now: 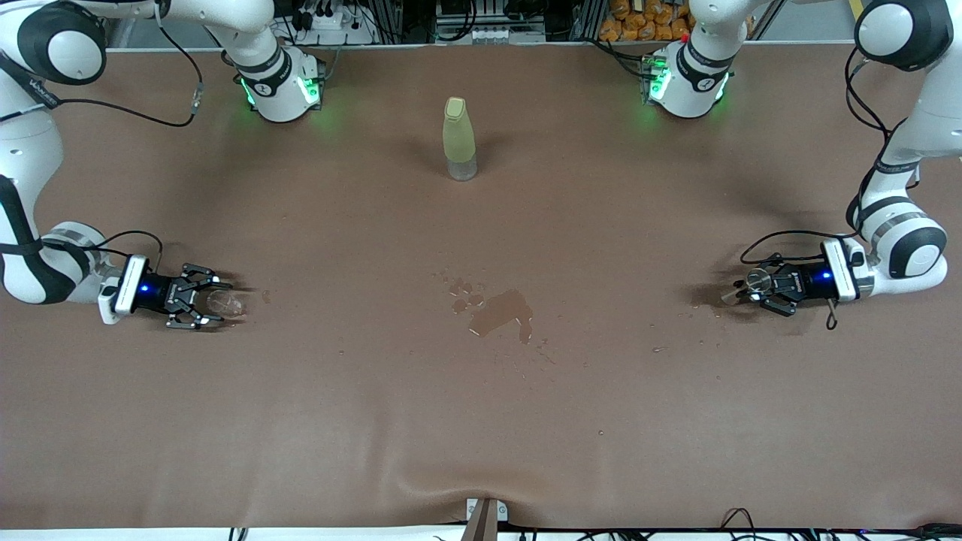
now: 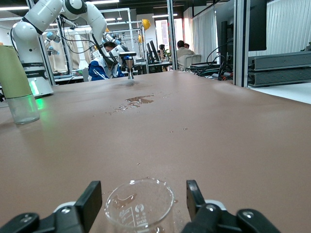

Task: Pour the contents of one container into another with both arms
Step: 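Lower the beaker with the right gripper while the left gripper lowers the jigger, then open both grippers, releasing the beaker and jigger on the table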

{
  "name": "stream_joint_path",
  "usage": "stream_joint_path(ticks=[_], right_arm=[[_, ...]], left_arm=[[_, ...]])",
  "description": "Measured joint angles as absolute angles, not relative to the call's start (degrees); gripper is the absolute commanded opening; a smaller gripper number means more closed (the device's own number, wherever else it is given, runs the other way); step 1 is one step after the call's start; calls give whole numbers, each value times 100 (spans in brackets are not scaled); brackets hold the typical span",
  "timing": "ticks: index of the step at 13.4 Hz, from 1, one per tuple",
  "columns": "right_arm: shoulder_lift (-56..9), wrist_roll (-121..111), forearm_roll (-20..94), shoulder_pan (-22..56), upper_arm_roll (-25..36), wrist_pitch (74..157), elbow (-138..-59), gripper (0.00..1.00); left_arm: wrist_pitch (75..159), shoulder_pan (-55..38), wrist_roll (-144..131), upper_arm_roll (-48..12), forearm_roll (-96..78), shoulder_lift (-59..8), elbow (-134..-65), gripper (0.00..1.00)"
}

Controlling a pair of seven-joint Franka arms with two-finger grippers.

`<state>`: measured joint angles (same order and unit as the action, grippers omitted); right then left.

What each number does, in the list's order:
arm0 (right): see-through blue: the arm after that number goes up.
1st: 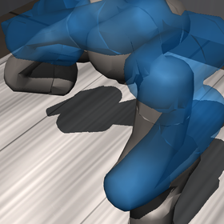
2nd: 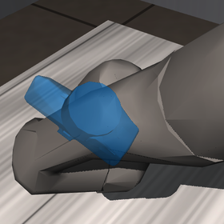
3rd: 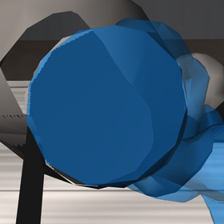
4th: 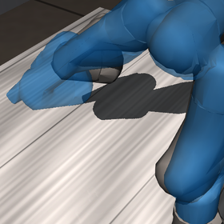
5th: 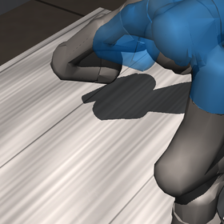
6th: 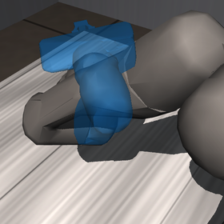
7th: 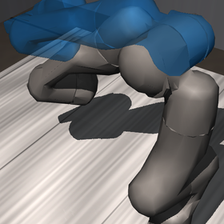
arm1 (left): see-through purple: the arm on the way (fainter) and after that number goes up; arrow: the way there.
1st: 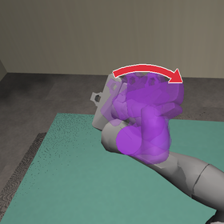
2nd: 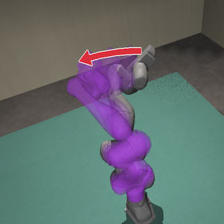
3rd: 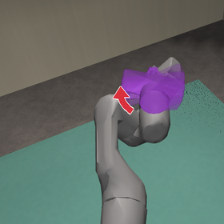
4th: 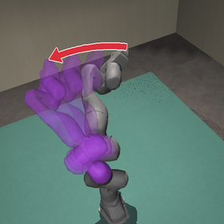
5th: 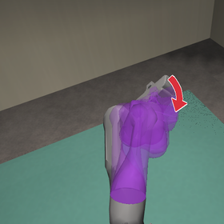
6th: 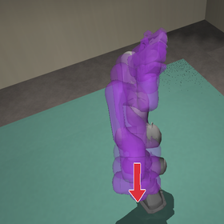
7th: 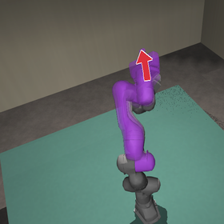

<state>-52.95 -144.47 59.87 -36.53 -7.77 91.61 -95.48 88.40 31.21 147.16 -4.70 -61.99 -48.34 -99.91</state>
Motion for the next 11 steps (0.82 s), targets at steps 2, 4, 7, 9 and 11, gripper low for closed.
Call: stream_joint_path(ticks=[2, 4, 7, 9, 11], right_arm=[[-5292, -14447, 5875, -3705, -766, 9161, -9376, 100], [-5268, -14400, 5706, -3813, -761, 9127, -9130, 100], [-5160, -13727, 5437, -3867, -786, 8982, -8767, 100], [-5092, -12905, 5250, -3799, -882, 8814, -8400, 100], [-4971, -12147, 5153, -3582, -915, 8648, -8112, 100]], left_arm=[[8872, 3126, 14717, -470, -6199, -4940, -9991, 0], [8886, 3135, 14717, -470, -6199, -4995, -9991, 0], [8907, 3142, 14717, -470, -6199, -5045, -9992, 24], [8961, 3143, 14717, -470, -6199, -5065, -9992, 41], [8991, 3142, 14718, -472, -6199, -5068, -9990, 53]])
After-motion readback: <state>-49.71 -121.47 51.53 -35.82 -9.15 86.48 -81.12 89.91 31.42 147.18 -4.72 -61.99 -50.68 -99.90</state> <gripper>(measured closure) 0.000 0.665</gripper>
